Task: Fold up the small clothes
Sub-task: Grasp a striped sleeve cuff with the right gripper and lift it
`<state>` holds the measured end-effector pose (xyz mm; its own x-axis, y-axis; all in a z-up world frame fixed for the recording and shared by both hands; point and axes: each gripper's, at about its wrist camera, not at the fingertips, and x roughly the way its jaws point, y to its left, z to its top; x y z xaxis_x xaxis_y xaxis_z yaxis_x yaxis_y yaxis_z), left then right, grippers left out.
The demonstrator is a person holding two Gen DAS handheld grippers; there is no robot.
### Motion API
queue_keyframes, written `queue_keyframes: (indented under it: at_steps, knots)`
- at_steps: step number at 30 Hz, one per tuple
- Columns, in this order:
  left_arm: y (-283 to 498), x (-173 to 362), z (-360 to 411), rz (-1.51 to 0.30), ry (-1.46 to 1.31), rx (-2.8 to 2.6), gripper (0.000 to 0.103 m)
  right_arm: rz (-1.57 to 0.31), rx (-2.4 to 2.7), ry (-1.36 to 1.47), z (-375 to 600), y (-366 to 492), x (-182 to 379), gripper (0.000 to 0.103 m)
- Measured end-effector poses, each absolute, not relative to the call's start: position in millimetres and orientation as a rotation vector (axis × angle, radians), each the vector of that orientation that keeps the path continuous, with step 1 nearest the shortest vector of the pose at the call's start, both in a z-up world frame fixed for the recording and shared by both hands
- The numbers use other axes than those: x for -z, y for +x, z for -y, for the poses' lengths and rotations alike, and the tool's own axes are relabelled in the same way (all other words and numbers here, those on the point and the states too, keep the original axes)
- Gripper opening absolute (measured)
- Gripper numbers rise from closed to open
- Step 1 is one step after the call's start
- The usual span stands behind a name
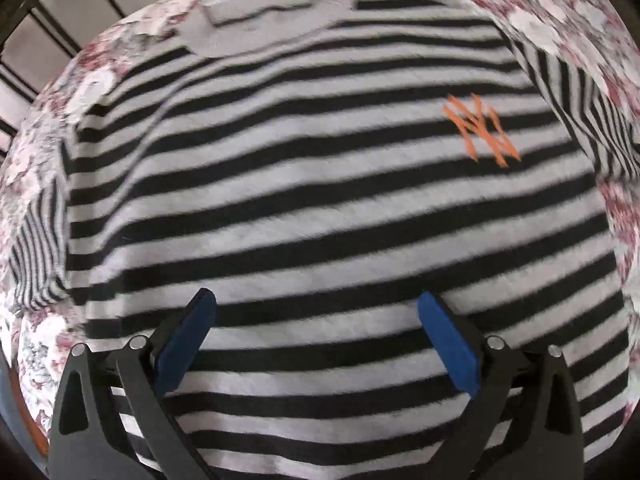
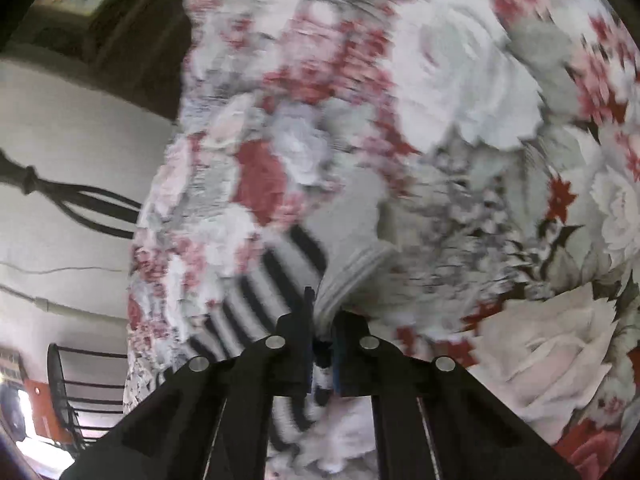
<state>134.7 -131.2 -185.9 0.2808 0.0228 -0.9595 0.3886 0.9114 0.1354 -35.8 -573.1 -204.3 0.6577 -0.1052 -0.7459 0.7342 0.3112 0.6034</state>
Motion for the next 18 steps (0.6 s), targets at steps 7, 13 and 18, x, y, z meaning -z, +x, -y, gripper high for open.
queue_keyframes:
  at_steps: [7, 13, 18]
  knots:
    - [151.3, 163.6, 118.6, -1.218, 0.368, 0.18, 0.098, -0.595, 0.462, 1.034, 528.9, -0.8, 153.3, 0.007]
    - [165.5, 145.6, 104.4, -1.191, 0.322, 0.136, 0.098, -0.585, 0.33, 0.954, 481.6, 24.6, 126.8, 0.007]
    - [176.5, 137.5, 93.4, -1.212, 0.236, 0.124, 0.098, -0.628, 0.24, 0.884, 444.3, 55.0, 127.2, 0.007]
